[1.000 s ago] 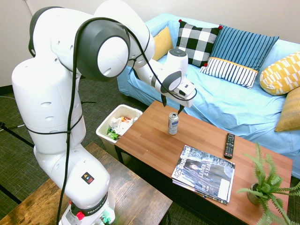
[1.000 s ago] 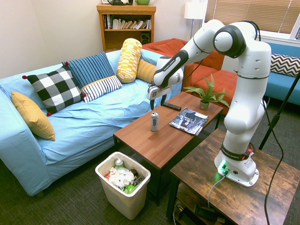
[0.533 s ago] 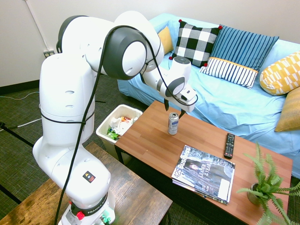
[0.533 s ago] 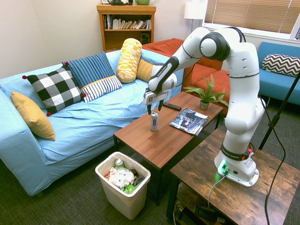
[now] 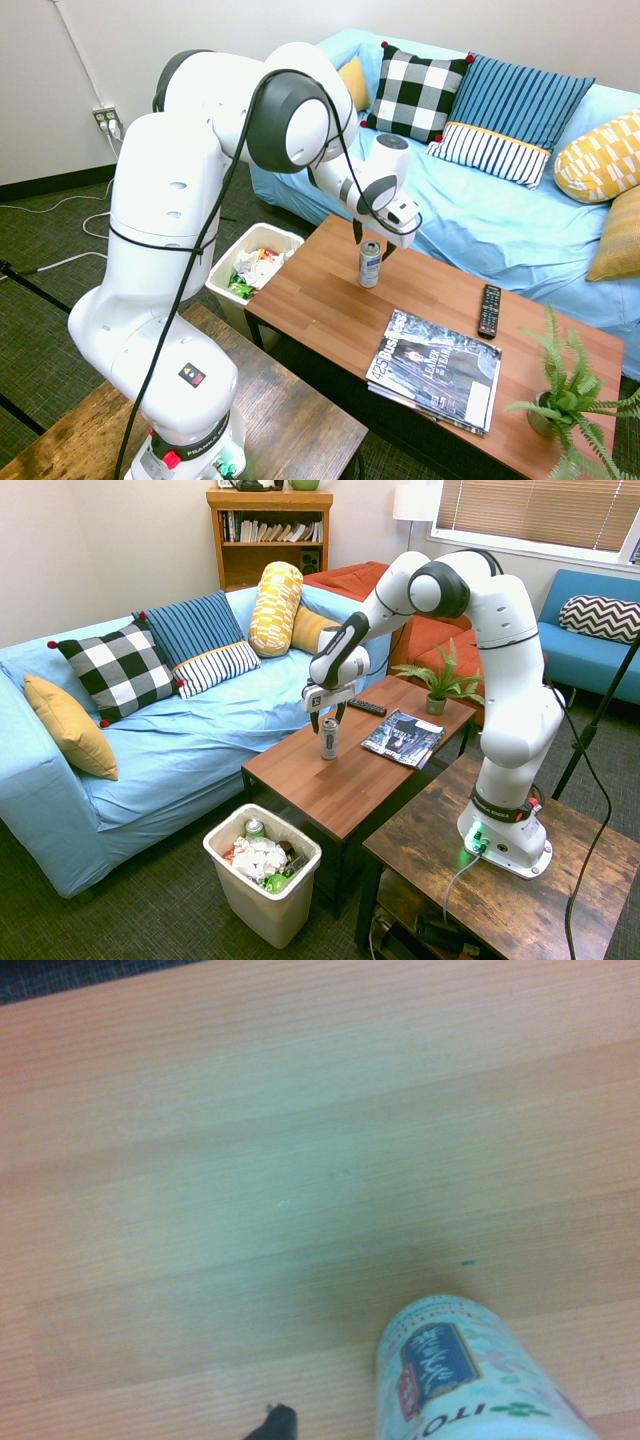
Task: Throw the can in the trash bin
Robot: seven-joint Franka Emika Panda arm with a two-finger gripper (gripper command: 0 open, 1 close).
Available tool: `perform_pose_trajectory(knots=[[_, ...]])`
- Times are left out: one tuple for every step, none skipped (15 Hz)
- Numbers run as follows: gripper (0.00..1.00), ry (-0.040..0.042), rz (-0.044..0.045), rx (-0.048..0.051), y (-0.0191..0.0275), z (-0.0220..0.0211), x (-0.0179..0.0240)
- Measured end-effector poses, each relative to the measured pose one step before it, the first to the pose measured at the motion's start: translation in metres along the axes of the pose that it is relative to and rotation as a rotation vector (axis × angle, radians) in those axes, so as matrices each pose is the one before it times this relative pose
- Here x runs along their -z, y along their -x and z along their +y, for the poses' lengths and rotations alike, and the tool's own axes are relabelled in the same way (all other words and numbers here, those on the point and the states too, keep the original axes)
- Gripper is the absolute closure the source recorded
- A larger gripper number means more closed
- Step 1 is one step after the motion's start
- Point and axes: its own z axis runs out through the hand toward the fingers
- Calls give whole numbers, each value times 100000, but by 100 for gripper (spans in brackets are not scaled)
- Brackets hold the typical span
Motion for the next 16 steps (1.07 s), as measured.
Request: perform_pose_trajectory(knots=[[0, 419, -357, -550, -175, 110, -202], [0, 412, -300, -461, -136, 142, -141], [0, 274, -124, -265, -91, 119, -63], [0, 197, -144, -106, -27, 60, -20], [100, 414, -396, -14, 53, 64, -71], [100, 653, -633, 0, 74, 80, -91], [100, 595, -567, -23, 52, 76, -78], [100, 289, -273, -5, 27, 36, -46], [100, 103, -88, 2, 8, 15, -30], [100, 94, -37, -45, -18, 34, -47], [100, 158, -56, -83, -31, 62, -82], [100, 201, -77, -97, -30, 86, -102], [100, 196, -82, -94, -27, 78, -108], [100, 108, -30, -73, -27, 43, -57], [100, 29, 45, -105, -54, 41, 2], [100, 40, 75, -173, -87, 68, 9]])
